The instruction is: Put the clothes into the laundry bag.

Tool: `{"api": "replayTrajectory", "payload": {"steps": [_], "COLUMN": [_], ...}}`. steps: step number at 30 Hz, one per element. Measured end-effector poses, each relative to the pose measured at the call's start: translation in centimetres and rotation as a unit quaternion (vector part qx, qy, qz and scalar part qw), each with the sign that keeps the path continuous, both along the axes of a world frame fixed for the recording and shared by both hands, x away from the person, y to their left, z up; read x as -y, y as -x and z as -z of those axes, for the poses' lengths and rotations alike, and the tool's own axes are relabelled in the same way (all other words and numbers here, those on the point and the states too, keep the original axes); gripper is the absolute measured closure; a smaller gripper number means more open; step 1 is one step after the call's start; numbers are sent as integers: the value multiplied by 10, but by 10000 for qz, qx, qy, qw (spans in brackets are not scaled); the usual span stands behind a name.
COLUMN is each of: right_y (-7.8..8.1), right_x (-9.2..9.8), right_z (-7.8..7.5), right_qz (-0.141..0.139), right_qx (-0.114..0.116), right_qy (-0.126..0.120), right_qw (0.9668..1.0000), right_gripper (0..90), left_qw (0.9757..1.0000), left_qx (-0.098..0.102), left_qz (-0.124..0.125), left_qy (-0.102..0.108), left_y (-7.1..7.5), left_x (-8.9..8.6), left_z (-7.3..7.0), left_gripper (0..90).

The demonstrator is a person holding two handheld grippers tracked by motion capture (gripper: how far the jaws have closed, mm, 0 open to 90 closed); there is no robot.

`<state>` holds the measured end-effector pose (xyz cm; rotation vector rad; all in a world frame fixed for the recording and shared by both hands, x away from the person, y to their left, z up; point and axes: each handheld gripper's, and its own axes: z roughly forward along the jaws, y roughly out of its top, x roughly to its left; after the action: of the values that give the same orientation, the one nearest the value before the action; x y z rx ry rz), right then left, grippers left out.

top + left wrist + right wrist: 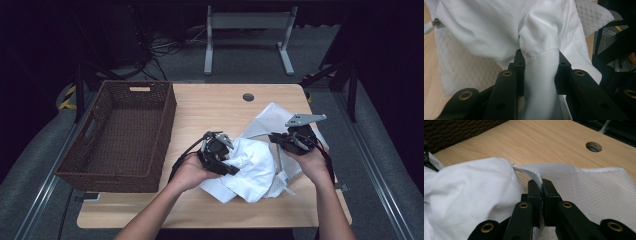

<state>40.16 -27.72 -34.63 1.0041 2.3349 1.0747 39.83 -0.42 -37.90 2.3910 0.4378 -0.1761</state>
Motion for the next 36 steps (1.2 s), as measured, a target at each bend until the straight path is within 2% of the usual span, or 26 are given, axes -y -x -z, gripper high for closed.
{"api": "replayTrajectory", "payload": {"steps": [6,10,16,19,23,29,36], "right_y": [1,2,3,3,3,4,2], "right_x": [-9,-13,-15,-16,-21,-30,-36], "right_z": [1,1,1,1,1,5,10], "right_qz": [-172,-309,-376,-395,-478,-554,-613], "right_qx": [-13,-30,-65,-67,-86,-106,-184], "right_qy": [-7,-6,9,11,16,92,132], "right_qw": [9999,9995,9993,9992,9988,9984,9979], "right_gripper": [864,864,864,864,864,863,863], "left_qw": [9998,9998,9997,9995,9984,9965,9948], "left_qx": [-93,-58,-64,-48,-51,-41,22], "left_qz": [174,158,-194,-278,-555,-833,-1016], "left_qy": [-48,-67,-133,-145,-120,-87,-82], "left_y": [3,1,-7,-11,-15,-16,-20], "left_x": [8,9,1,-2,-5,-1,7], "left_z": [7,10,15,15,18,21,30], "left_gripper": [709,708,709,709,709,709,707]}}
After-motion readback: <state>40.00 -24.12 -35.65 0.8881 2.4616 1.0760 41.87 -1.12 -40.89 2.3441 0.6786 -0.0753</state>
